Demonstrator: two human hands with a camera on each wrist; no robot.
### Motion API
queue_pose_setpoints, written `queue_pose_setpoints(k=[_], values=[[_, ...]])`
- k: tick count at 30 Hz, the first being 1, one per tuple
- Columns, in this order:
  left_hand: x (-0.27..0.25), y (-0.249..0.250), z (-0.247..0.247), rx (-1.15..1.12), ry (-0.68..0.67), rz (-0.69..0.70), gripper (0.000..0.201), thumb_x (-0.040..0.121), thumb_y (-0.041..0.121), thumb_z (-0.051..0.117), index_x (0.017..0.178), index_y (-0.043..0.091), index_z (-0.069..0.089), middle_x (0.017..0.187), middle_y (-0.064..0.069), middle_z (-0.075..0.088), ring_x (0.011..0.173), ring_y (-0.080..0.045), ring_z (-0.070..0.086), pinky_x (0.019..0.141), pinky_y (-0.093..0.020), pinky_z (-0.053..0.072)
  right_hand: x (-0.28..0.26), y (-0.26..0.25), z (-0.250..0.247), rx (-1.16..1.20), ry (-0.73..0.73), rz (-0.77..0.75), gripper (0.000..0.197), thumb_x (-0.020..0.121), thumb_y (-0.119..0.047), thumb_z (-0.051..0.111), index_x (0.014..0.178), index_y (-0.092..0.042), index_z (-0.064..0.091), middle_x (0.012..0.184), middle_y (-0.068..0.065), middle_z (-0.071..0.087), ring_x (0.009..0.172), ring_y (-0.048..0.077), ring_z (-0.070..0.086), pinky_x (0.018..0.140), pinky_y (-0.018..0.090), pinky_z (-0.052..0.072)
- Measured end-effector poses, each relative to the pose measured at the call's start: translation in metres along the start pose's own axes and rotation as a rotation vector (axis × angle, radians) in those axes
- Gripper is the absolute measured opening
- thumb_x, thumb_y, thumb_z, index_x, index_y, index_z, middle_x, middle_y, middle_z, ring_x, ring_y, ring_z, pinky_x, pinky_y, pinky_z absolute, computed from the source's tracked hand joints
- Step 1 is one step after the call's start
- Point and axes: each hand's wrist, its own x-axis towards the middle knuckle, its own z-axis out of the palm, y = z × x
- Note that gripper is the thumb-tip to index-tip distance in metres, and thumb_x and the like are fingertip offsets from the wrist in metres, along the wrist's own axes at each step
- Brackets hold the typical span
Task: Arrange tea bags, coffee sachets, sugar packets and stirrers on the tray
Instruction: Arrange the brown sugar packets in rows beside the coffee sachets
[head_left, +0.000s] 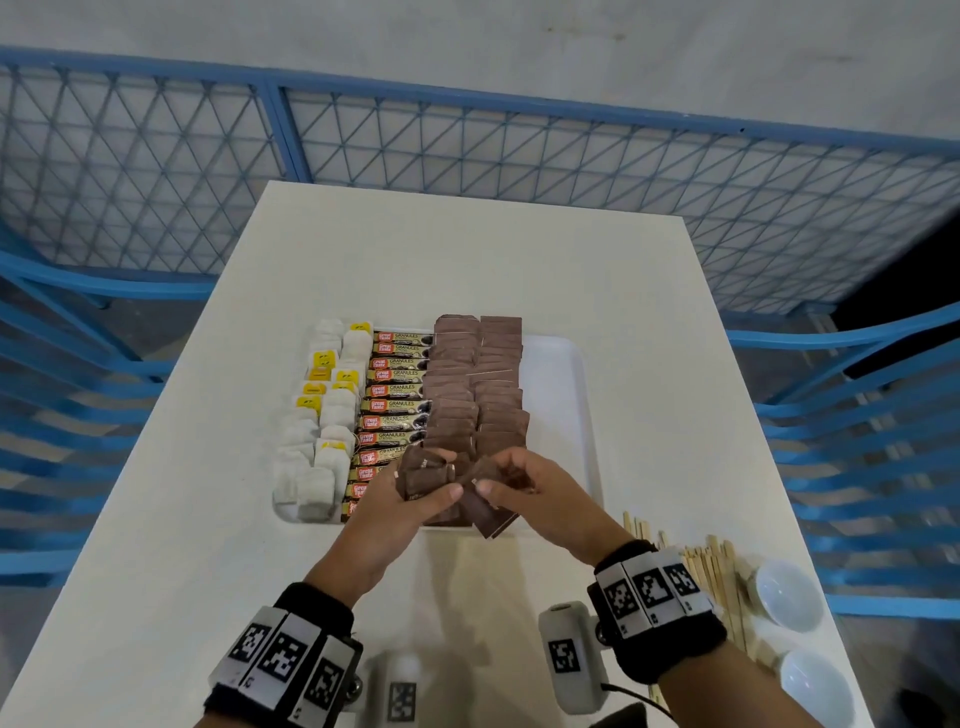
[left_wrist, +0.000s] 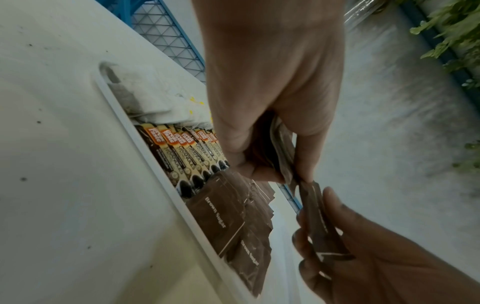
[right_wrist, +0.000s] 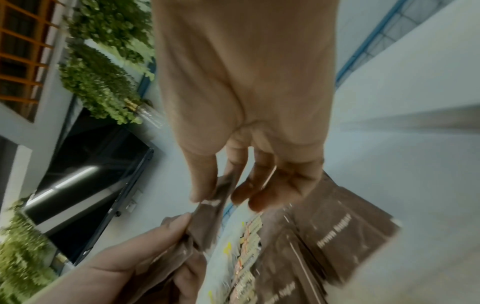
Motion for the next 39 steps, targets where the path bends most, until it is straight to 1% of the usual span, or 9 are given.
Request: queue_pose_setpoints(k=[3, 6, 10, 13, 18, 22, 31, 35, 39], values=[[-0.001, -0.002, 0.000, -0.033, 0.027, -0.017, 0.028, 0.081, -0.012, 0.060, 0.097, 0.010, 0.063, 0.080, 0.002, 0.073, 0.080, -0.013, 0.070, 0.064, -0.023, 0.056, -0.003, 0.008, 0.002, 0.111, -0.062, 0.080, 0.010, 0.086, -0.008, 0.063, 0.091, -0.014, 0.057, 0.081, -0.002, 0.063, 0.070, 0.009, 0.059, 0.061, 0.018, 0.049], [-0.001, -0.005, -0.003, -0.050, 0.047, -0.073, 0.027, 0.086, -0.010, 0.055, 0.097, 0.012, 0.064, 0.087, -0.004, 0.072, 0.083, -0.017, 0.069, 0.068, -0.023, 0.056, -0.001, 0.014, -0.001, 0.129, 0.022, 0.093, 0.007, 0.087, -0.007, 0.062, 0.092, -0.010, 0.059, 0.082, 0.006, 0.063, 0.067, 0.013, 0.060, 0.059, 0.019, 0.049], [-0.003, -0.006, -0.008, -0.078, 0.054, -0.132, 0.030, 0.091, -0.007, 0.045, 0.109, 0.009, 0.063, 0.103, -0.012, 0.071, 0.094, -0.026, 0.069, 0.076, -0.022, 0.055, 0.010, 0.029, -0.020, -0.180, 0.227, 0.060, 0.009, 0.086, -0.014, 0.064, 0.095, -0.016, 0.064, 0.081, -0.003, 0.061, 0.071, 0.011, 0.054, 0.070, 0.022, 0.044], [-0.005, -0.005, -0.011, -0.071, 0.048, -0.153, 0.030, 0.091, -0.005, 0.044, 0.112, 0.005, 0.063, 0.108, -0.014, 0.071, 0.099, -0.027, 0.068, 0.087, -0.030, 0.053, 0.014, 0.037, -0.028, -0.399, 0.189, 0.051, 0.021, 0.084, -0.018, 0.067, 0.104, -0.013, 0.067, 0.096, -0.001, 0.063, 0.085, 0.011, 0.054, 0.078, 0.017, 0.040], [-0.006, -0.011, -0.014, 0.017, 0.045, -0.162, 0.031, 0.089, -0.004, 0.052, 0.116, 0.008, 0.063, 0.112, -0.015, 0.069, 0.107, -0.029, 0.064, 0.103, -0.046, 0.043, 0.018, 0.039, -0.020, -0.555, 0.086, 0.003, 0.018, 0.082, -0.015, 0.068, 0.100, -0.011, 0.067, 0.088, -0.005, 0.059, 0.080, 0.009, 0.050, 0.064, 0.005, 0.036], [-0.007, -0.010, -0.014, 0.034, 0.066, -0.154, 0.031, 0.086, -0.007, 0.057, 0.110, 0.012, 0.065, 0.111, -0.018, 0.068, 0.108, -0.033, 0.063, 0.101, -0.049, 0.045, 0.025, 0.050, -0.013, -0.619, 0.150, -0.005, 0.016, 0.081, -0.019, 0.068, 0.094, -0.013, 0.063, 0.087, -0.006, 0.056, 0.078, 0.009, 0.049, 0.062, 0.010, 0.034], [-0.009, -0.008, -0.011, -0.014, 0.074, -0.166, 0.031, 0.079, -0.003, 0.067, 0.104, 0.015, 0.065, 0.111, -0.014, 0.068, 0.103, -0.031, 0.065, 0.081, -0.033, 0.056, 0.022, 0.055, -0.003, -0.747, 0.351, -0.166, 0.031, 0.081, -0.026, 0.068, 0.106, -0.013, 0.055, 0.102, 0.000, 0.050, 0.092, 0.015, 0.043, 0.080, 0.022, 0.039], [-0.009, -0.007, -0.006, 0.022, 0.074, -0.155, 0.030, 0.079, -0.003, 0.068, 0.100, 0.017, 0.064, 0.102, -0.008, 0.069, 0.092, -0.020, 0.066, 0.068, -0.024, 0.055, 0.012, 0.029, 0.008, -0.385, 0.242, -0.148, 0.018, 0.093, -0.031, 0.051, 0.100, -0.016, 0.059, 0.094, -0.004, 0.056, 0.084, 0.008, 0.050, 0.075, 0.018, 0.040], [-0.009, -0.006, -0.003, 0.048, 0.041, -0.154, 0.026, 0.082, 0.002, 0.066, 0.105, 0.014, 0.063, 0.099, -0.010, 0.069, 0.084, -0.017, 0.067, 0.065, -0.025, 0.054, 0.004, 0.015, 0.014, -0.052, -0.024, -0.031, 0.014, 0.086, -0.025, 0.064, 0.100, -0.024, 0.060, 0.092, -0.011, 0.065, 0.083, 0.003, 0.061, 0.076, 0.015, 0.049]])
